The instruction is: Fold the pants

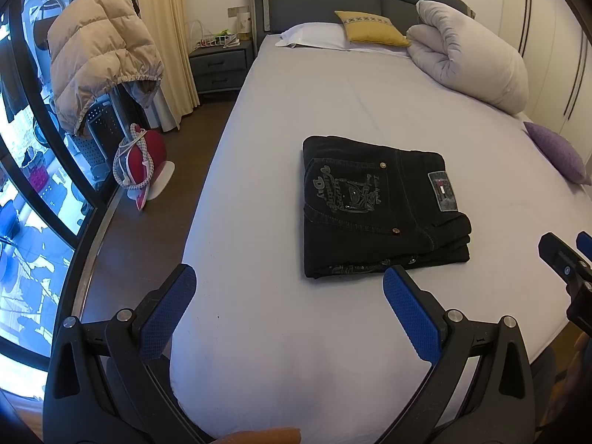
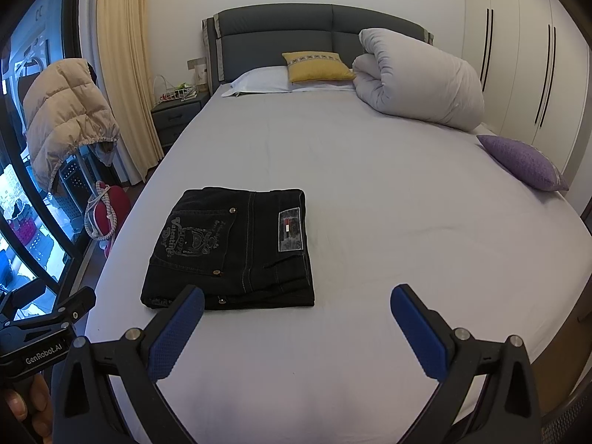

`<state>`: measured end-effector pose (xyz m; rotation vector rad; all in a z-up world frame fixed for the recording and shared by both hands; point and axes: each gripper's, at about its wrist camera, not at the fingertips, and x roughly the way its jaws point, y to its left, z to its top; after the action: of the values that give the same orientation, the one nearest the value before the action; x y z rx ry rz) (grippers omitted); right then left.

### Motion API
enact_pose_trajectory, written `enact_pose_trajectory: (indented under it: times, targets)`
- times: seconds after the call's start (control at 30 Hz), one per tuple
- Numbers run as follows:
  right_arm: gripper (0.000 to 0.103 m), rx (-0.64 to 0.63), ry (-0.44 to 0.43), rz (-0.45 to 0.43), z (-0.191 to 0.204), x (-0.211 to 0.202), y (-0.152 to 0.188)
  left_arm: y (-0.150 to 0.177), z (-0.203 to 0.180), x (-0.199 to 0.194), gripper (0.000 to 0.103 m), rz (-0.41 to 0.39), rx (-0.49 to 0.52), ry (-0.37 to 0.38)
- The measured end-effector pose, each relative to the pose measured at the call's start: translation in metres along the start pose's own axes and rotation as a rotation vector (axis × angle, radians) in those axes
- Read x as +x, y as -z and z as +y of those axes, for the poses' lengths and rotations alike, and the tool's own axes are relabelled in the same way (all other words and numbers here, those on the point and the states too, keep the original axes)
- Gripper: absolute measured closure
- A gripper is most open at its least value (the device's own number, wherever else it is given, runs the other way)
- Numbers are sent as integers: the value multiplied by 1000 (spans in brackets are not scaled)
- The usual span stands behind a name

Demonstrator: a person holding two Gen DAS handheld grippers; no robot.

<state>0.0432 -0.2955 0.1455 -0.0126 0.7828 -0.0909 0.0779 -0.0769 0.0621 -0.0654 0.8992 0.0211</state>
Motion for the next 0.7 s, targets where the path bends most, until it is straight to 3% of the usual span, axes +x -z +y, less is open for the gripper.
enact_pose_trajectory:
  times: [0.7]
  targets:
    - [0,1,-3,8,-3,3,3,-4,-1,3,0,11,13,13]
